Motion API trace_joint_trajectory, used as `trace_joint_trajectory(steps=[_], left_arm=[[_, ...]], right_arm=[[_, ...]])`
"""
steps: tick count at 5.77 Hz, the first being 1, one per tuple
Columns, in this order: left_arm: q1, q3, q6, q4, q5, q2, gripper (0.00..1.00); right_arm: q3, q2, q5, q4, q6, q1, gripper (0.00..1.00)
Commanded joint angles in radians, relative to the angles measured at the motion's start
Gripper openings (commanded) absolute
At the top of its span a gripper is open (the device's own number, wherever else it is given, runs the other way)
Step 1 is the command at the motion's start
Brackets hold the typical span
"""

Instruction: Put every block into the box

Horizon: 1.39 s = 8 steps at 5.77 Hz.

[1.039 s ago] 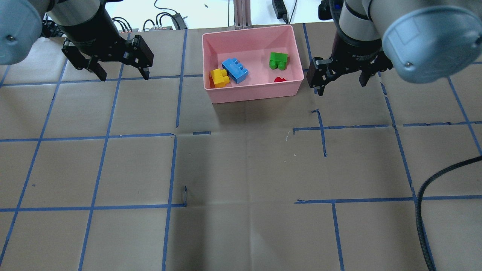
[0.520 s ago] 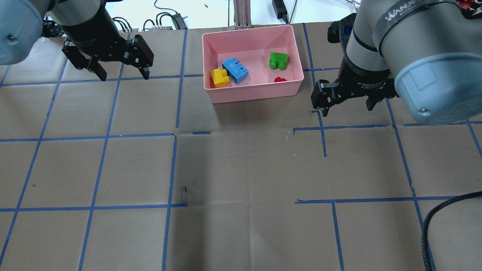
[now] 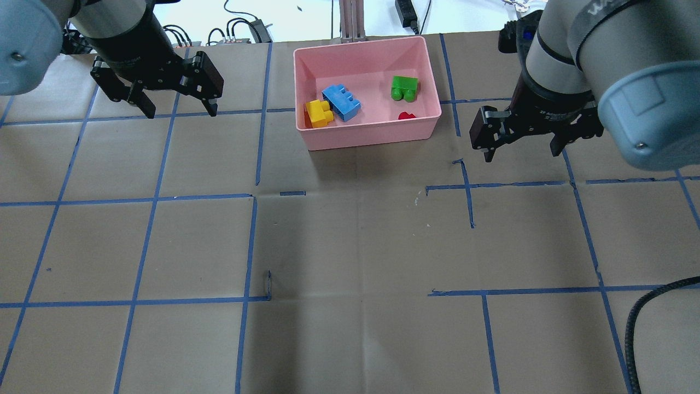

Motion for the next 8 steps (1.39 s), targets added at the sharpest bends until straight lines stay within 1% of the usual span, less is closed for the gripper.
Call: trace_joint_trajectory(steps=[1,3,4,6,8], left_arm=[[0.001,0.0,0.0,0.001,0.0,0.0,1.0],[0.0,-0.003,0.0,0.001,0.0,0.002,1.0],[0.0,-0.003,0.0,-0.001,0.0,0.002,1.0],[0.0,-0.003,0.0,0.001,0.0,0.002,1.0],[0.001,-0.003,0.0,0.001,0.0,0.002,1.0]], right_arm=[[0.004,0.0,0.003,-0.013,0.008,-0.009,1.0],[0.001,0.009,0.012,-0.015,0.001,-0.009,1.0],[0.015,0.003,0.01,-0.015,-0.002,-0.009,1.0],[-0.014,0.003,0.004,-0.019,-0.001,-0.009,1.0],[-0.002,0.014,0.006,-0.019,-0.002,-0.015,1.0]])
